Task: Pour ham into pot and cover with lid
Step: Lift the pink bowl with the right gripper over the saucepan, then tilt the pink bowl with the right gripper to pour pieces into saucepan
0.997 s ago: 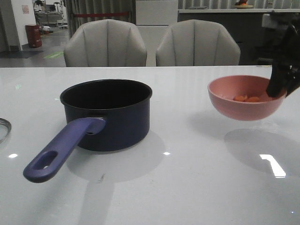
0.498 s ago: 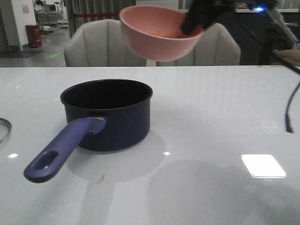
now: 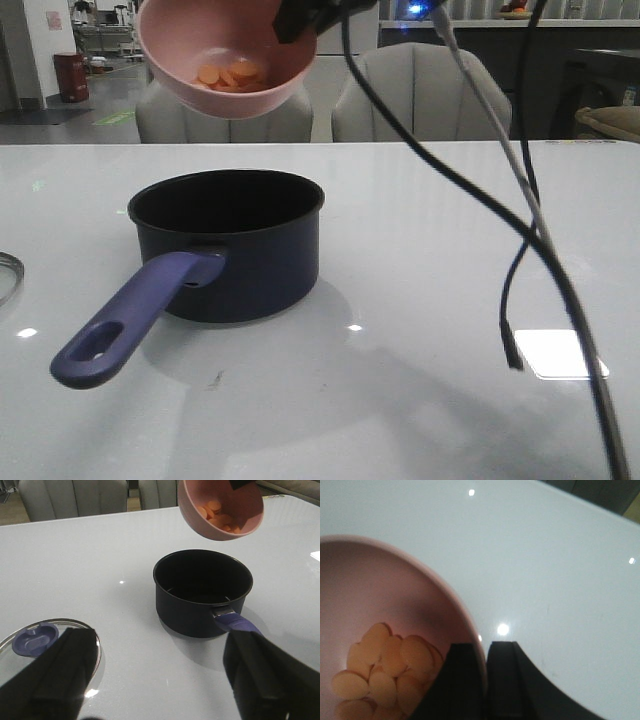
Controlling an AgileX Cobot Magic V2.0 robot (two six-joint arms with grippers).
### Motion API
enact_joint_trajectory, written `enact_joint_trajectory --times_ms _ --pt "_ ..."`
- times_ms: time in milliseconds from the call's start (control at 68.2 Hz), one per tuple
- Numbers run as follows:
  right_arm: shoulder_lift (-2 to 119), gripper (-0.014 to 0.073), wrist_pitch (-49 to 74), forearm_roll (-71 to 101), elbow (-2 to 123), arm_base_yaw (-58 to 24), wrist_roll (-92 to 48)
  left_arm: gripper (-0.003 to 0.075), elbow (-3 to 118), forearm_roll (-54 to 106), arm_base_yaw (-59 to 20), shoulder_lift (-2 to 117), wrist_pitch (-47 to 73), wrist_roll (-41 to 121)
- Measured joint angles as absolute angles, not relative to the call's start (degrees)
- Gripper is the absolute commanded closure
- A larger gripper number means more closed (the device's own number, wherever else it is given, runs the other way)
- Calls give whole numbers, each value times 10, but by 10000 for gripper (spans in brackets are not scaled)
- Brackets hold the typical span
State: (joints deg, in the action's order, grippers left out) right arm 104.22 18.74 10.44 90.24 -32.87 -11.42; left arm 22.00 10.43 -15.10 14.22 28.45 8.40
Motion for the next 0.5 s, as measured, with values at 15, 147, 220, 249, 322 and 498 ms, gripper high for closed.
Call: enact_joint_trajectory --times_ms 15,147,220,249,322,498 --pt "1040 457 164 102 895 -331 -114 167 220 104 -151 142 284 84" --pt "1025 457 12 93 817 -339 -114 167 220 104 -151 142 284 84" --pt "1018 457 -84 93 772 -341 -124 167 220 104 -151 142 284 84" --pt "1017 457 -114 93 753 -342 -132 167 220 104 -151 142 284 84" --pt "1017 457 -177 93 724 -347 -162 168 220 104 -151 142 284 84" --pt "1019 457 -253 94 701 -367 -284 167 220 104 -151 142 284 84"
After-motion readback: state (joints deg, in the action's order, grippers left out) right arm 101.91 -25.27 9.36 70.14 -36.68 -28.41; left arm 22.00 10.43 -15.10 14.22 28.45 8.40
